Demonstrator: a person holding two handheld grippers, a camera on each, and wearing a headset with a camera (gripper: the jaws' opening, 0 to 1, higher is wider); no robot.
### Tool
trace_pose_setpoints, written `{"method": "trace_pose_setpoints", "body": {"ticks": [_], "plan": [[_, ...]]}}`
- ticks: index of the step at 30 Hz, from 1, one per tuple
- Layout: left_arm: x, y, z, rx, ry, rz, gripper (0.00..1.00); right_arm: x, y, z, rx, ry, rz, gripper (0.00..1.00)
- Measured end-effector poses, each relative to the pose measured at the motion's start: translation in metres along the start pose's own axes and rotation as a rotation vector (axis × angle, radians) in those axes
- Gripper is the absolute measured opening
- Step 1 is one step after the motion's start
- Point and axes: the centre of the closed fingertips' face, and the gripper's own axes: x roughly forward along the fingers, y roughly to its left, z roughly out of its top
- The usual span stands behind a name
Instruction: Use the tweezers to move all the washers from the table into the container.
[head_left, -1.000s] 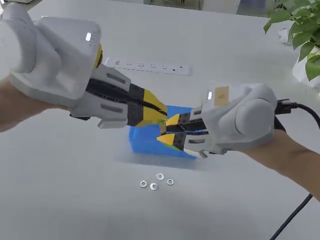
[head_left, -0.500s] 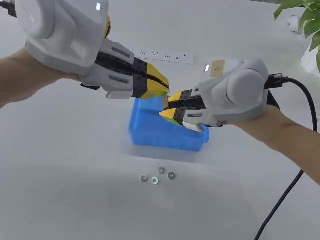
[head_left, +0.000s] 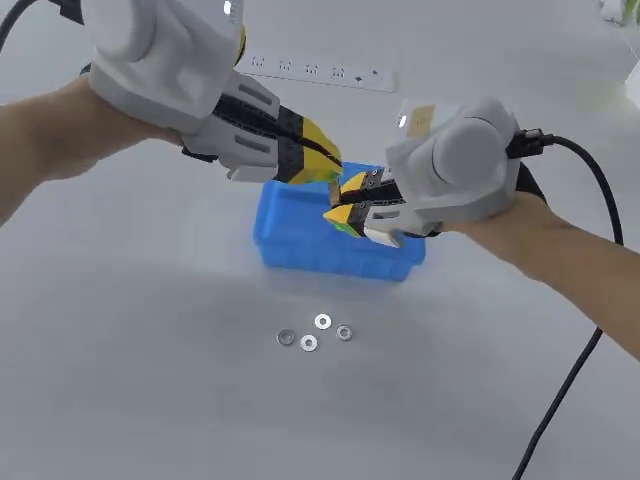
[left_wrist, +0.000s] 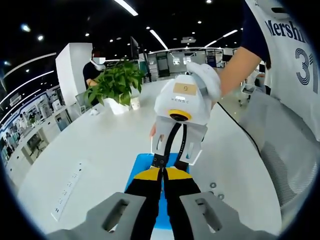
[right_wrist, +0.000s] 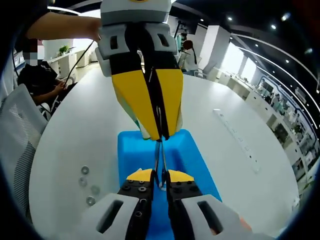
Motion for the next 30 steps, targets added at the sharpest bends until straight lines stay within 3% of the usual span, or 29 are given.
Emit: {"method": "trace_pose_setpoints", "body": {"ticks": [18, 30], "plan": [[0.009, 0.001, -0.013, -0.016, 0.036, -0.019, 0.05, 0.007, 0.006, -0.01, 0.069, -0.003, 0.01, 0.11], [0.005, 0.001, -0.009, 0.004, 0.041, -0.013, 0.05, 0.004, 0.003, -0.005, 0.1, -0.019, -0.003, 0.12]]}}
